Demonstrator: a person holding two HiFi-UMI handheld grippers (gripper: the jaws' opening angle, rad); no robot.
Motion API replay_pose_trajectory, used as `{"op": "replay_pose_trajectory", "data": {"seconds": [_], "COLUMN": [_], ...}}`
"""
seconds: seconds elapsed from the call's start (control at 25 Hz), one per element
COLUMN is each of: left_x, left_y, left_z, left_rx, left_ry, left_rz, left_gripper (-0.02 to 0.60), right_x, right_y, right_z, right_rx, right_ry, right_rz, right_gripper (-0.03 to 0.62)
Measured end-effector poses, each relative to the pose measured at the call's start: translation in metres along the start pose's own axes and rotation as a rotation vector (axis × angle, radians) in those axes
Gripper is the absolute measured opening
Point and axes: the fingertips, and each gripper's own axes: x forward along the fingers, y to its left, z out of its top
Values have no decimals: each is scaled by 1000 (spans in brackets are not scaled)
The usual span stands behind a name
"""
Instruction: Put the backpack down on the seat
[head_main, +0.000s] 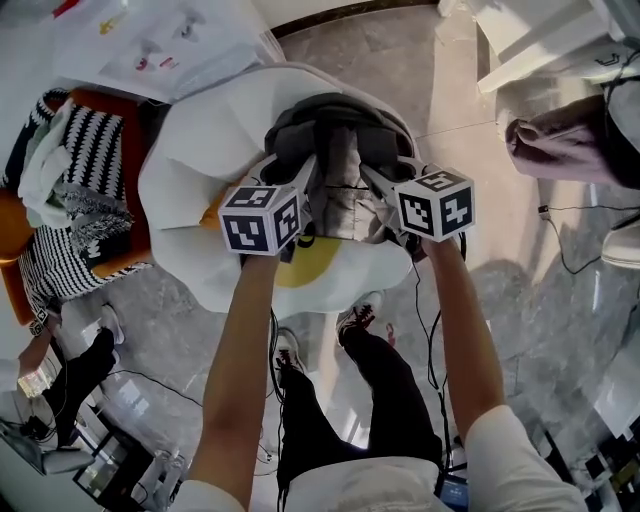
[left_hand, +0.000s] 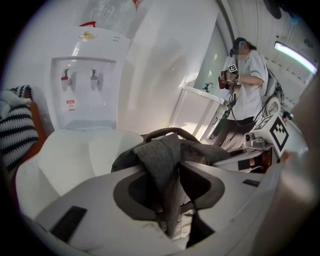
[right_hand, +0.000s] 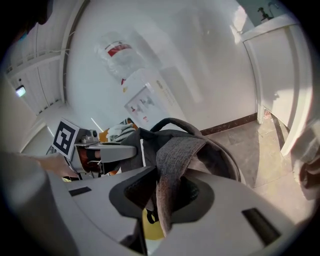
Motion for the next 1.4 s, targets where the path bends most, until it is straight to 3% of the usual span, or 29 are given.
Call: {"op": "replay_pose_trajectory", "data": {"seconds": [0.16, 0.28, 0.52, 0.64, 1.0, 1.4], "left_x": [1, 2, -15, -24, -50, -91], "left_y": [6, 6, 24, 25, 12, -7], "left_z": [-2, -3, -28, -34, -25, -14], "left_rx": [-43, -67, -120, -155, -106, -37], "left_ry": [5, 2, 19, 8, 20, 42], "left_rz": [27, 35, 153, 149, 115, 77], "left_gripper": [234, 256, 318, 319, 316, 207], "right_x": [-6, -13, -27, -36, -75, -118], "right_y": [-11, -21, -27, -28, -19, 11], "right_z": [-3, -10, -11, -12, -15, -12], "right_rx": [-5, 13, 51, 63, 76, 147], "right_ry": [14, 27, -10, -11, 11, 6], "right_rz": [-58, -80, -130, -140, -201, -294], "right_gripper": [94, 97, 97, 97, 97, 94]}}
